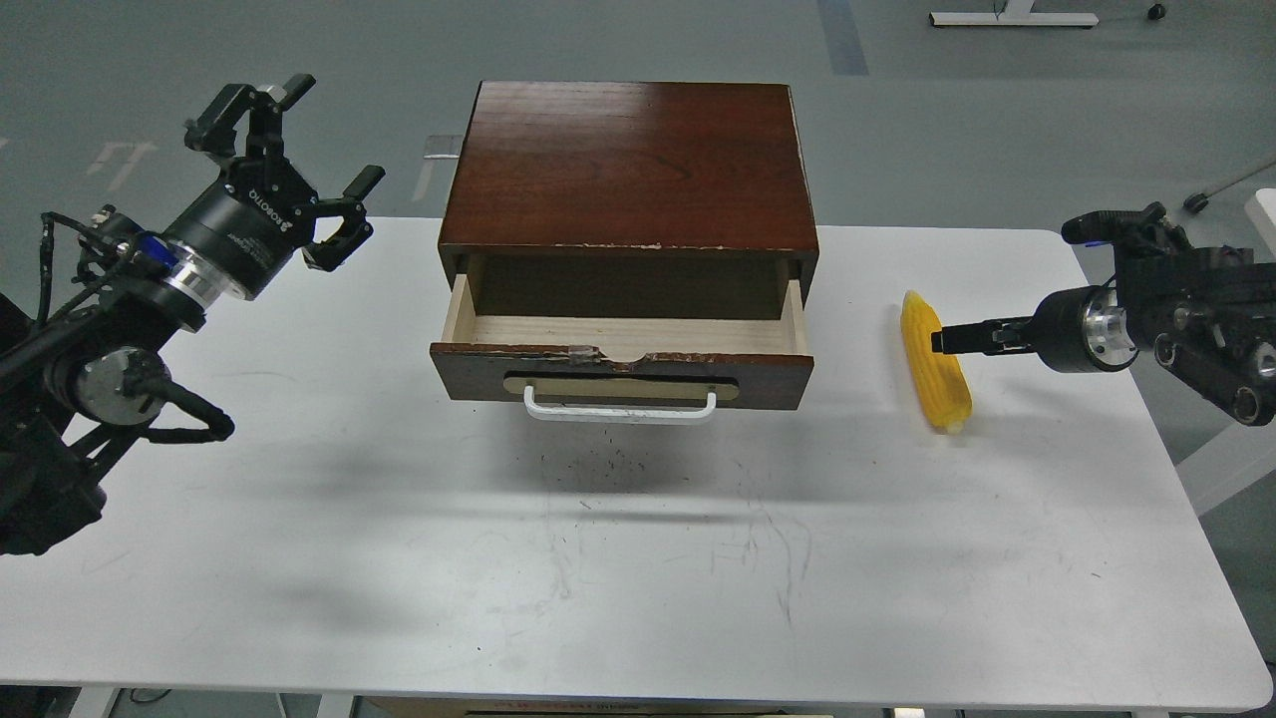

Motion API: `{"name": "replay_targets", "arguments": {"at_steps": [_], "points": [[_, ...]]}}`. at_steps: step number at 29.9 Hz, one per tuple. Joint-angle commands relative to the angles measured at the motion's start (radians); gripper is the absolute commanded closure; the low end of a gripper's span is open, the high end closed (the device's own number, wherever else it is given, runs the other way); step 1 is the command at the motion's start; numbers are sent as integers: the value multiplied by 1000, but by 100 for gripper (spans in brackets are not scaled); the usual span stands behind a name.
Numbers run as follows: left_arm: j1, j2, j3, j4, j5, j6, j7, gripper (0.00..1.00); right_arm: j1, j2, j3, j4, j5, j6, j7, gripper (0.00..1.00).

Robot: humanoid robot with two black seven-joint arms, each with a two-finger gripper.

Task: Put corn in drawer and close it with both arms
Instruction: 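Close the right gripper on the end of the corn cob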

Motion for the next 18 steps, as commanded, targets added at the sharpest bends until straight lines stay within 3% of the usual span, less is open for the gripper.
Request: {"name": "replay_targets", "arguments": {"at_steps": [1,18], "points": [[1,0,-1,0,2,0,0,1,-14,11,-3,-23,0,-2,0,3],[10,2,-4,2,2,0,-1,1,-50,111,-3,-94,3,-22,-2,6]]}}
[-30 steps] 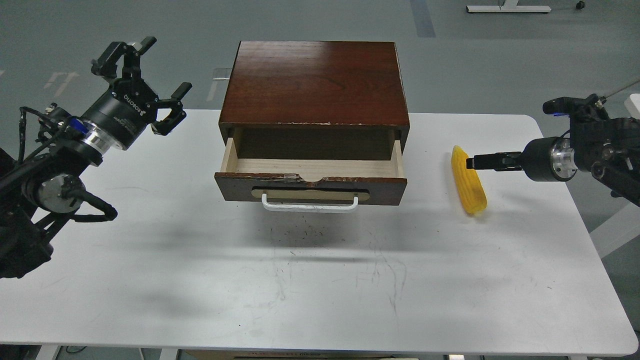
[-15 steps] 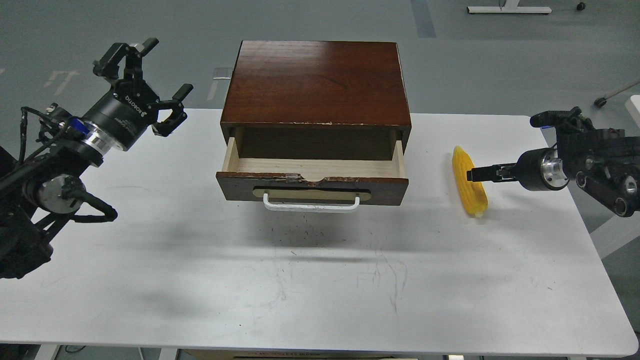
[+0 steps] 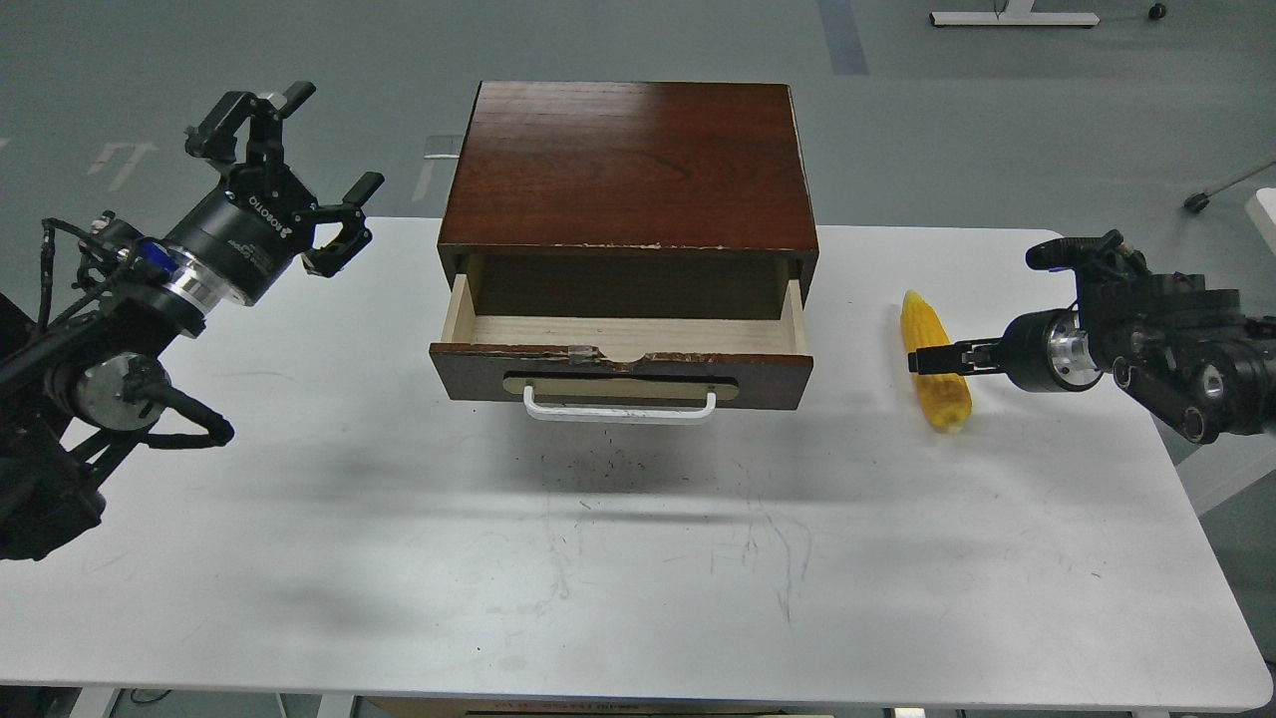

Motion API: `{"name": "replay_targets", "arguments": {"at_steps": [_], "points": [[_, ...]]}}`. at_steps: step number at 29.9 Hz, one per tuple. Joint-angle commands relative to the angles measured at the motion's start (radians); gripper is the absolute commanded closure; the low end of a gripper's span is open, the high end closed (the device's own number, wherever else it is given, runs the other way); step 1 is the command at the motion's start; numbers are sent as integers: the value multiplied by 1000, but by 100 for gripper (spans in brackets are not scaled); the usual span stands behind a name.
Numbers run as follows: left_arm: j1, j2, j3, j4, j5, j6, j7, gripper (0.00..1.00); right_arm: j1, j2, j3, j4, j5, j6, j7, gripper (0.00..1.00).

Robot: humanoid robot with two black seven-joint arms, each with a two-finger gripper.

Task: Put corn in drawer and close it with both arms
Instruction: 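Close the right gripper on the end of the corn cob, then lift the corn with the right gripper and lower it into the drawer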

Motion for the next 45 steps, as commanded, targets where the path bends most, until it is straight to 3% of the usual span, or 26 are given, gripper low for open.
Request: {"name": "replay_targets", "arguments": {"at_steps": [1,12,16,19,22,30,39,45], "points": [[0,2,-2,0,-1,0,0,1,-10,29,-1,-21,0,0,0,6],[0,8,-2,-1,-1,0,0,1,-18,61,-5,-52,1,9,0,15],[0,9,-2,-1,1,0,0,1,-21,59,-7,-52,1,11,0,44],[0,9,-2,-1,-1,0,0,1,-27,56,-7,-50,3,12,0,55],[0,11,-2,-1,1,0,0,1,-27,53,-24,-46,6,12,0,78],[0,15,0,-1,1,0,1,1,50,-8,-7,19,14,9,2,82],[-1,37,1,-4,-1,0,1,1,347,-246,56,368,66,11,18,81],[-1,46,1,-55,1,0,1,1,537,-264,42,540,55,14,54,81]]}}
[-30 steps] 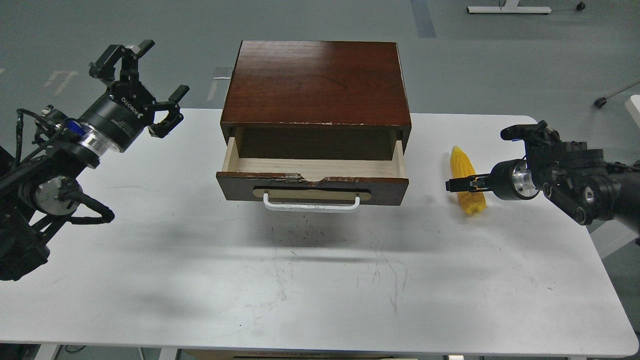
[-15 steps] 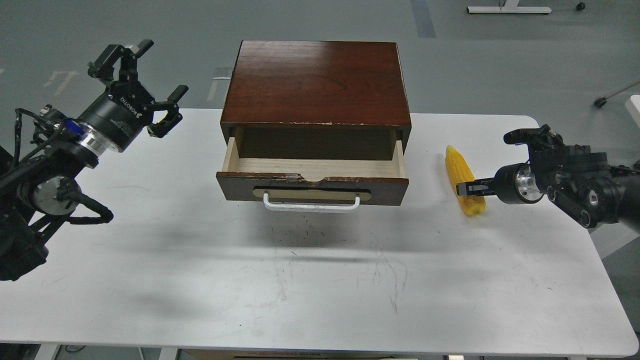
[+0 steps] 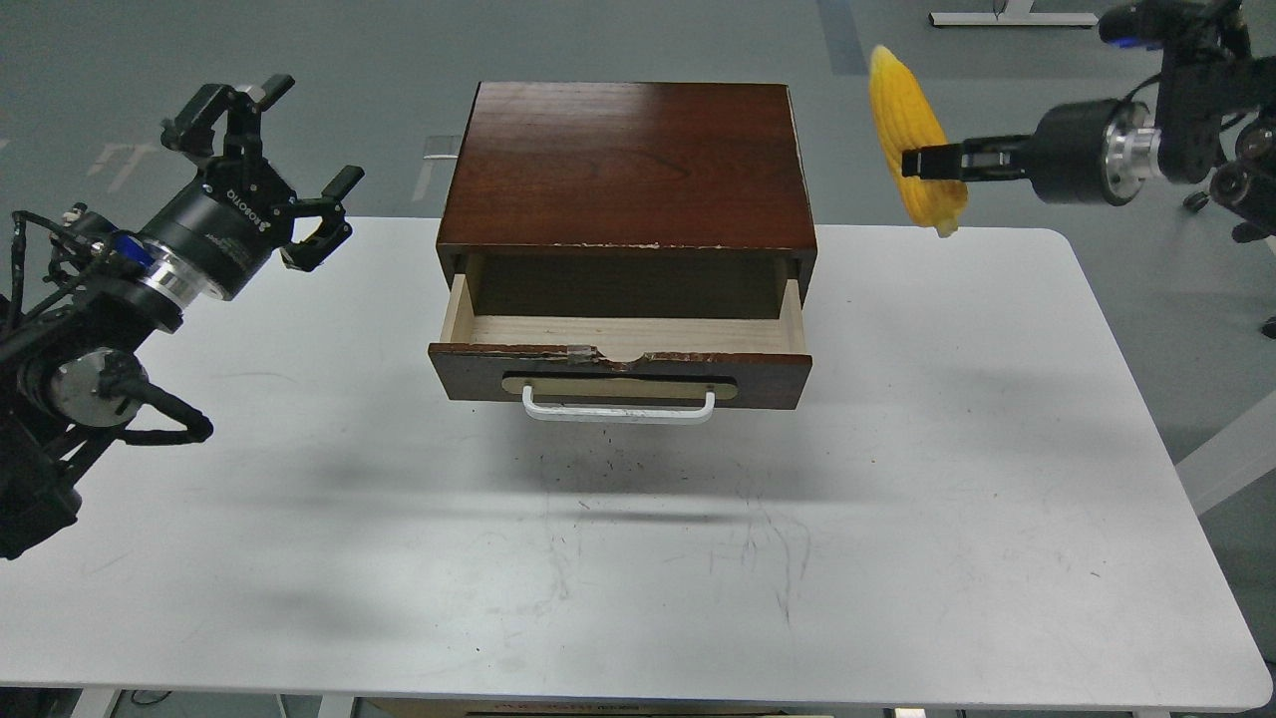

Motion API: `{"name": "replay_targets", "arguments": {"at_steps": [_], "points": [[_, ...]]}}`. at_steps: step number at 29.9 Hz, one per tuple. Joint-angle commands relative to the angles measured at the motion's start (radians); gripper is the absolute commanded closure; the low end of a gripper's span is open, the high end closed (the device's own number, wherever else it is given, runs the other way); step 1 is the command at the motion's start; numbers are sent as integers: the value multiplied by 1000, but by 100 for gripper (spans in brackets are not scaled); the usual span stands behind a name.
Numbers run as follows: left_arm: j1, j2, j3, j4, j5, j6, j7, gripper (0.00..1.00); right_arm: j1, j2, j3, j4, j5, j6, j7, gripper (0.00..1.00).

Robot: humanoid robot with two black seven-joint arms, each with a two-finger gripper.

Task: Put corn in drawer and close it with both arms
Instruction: 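Lift the corn with the right gripper and lower it into the drawer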

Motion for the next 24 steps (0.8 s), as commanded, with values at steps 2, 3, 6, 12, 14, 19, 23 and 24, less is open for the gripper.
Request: {"name": "replay_targets", "arguments": {"at_steps": [2,3,6,12,14,19,23,24], "points": [[1,8,0,-50,2,0,0,1,144,29,-27,114,-12,1,17,81],[1,8,0,-56,5,0,0,1,163,50,-41,125,-21,1,17,81],[1,11,0,-61,28,0,0,1,243,119,-105,145,-84,1,17,82],[2,28,0,-65,33,0,0,1,278,228,-123,192,-210,-5,17,82],[4,29,-1,-65,33,0,0,1,286,268,-141,192,-254,-11,17,82],[15,39,-4,-65,33,0,-2,1,289,337,-188,192,-329,-71,17,82],[16,39,-4,-65,33,0,-2,1,289,391,-256,186,-403,-146,17,81],[18,39,-4,-65,33,0,-2,1,289,395,-265,185,-411,-158,17,81]]}}
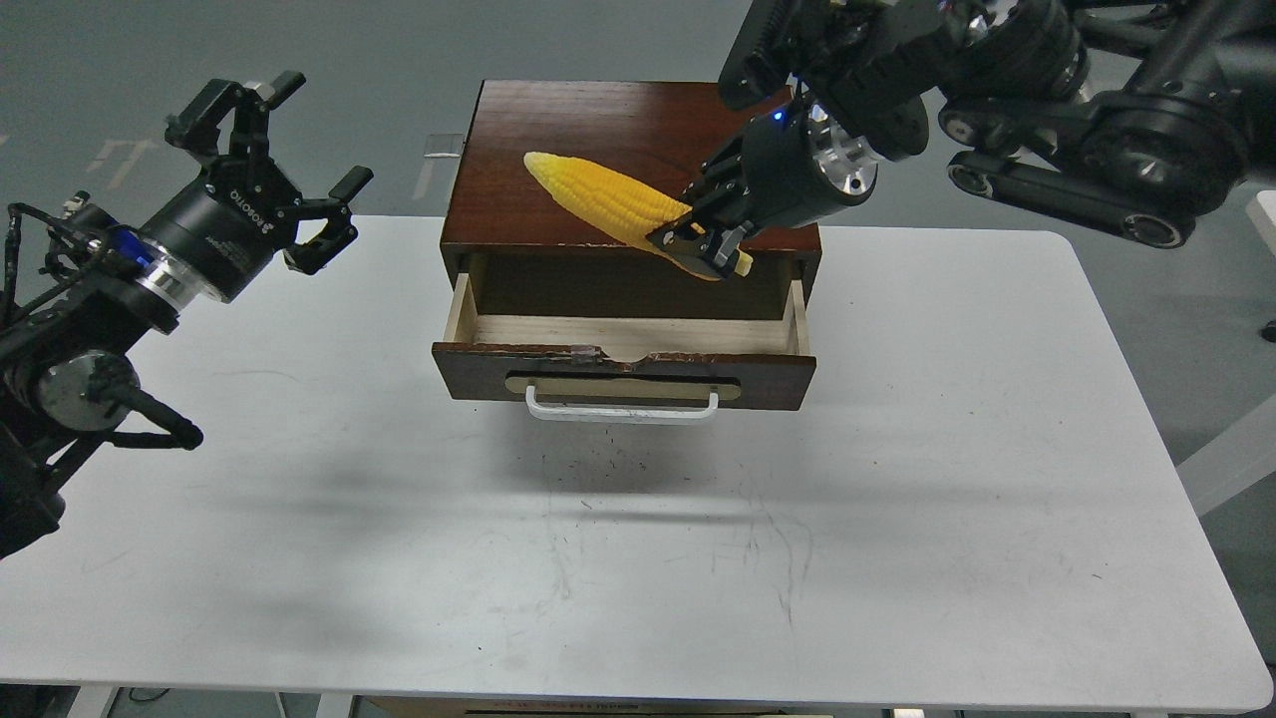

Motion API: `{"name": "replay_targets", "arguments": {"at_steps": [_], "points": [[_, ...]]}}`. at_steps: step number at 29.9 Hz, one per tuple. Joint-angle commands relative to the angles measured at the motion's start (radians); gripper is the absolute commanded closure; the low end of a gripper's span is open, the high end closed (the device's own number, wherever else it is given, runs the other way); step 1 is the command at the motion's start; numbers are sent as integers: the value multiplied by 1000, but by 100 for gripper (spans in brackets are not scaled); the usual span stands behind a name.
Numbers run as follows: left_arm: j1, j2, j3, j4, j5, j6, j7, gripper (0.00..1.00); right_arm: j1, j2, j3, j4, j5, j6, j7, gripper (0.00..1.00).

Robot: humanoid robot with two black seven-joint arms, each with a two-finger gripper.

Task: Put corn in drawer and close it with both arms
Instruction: 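Lift the corn with the right gripper and lower it into the drawer, then release the corn and withdraw the right gripper from the drawer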

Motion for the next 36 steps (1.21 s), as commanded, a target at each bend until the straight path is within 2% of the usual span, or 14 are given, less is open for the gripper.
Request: {"name": "replay_targets", "arguments": {"at_steps": [1,4,8,10,12,16,20,22,28,30,31,34,36], "points": [[4,0,0,0,0,0,-1,1,0,38,-58,-7,-47,-71,0,80],[7,0,-2,0,0,0,-1,1,-3,60,-98,-13,-48,-114,0,76],[8,0,-2,0,0,0,-1,1,-17,78,-106,-30,-48,-115,0,75],[13,2,-3,0,0,0,-1,1,-28,92,-106,-50,-48,-115,0,69],[13,2,-5,0,0,0,-1,1,-32,98,-106,-52,-48,-115,0,67],[13,5,-6,0,0,0,-1,1,-40,104,-106,-52,-47,-114,0,57],[13,5,-8,0,0,0,-1,1,-49,104,-106,-50,-47,-112,0,50],[14,5,-8,0,0,0,-1,1,-52,104,-106,-50,-47,-112,0,41],[14,3,-6,0,1,0,-1,1,-52,104,-104,-50,-42,-112,0,30],[14,3,-6,0,1,0,-1,1,-52,103,-101,-50,-33,-114,0,21],[14,3,-6,0,1,0,-1,1,-52,103,-101,-50,-33,-114,0,21],[14,11,-11,0,6,0,-1,1,-43,90,-88,-44,-10,-114,0,17],[1,48,-14,2,11,0,-3,1,-28,46,-51,-44,69,-114,0,10]]}}
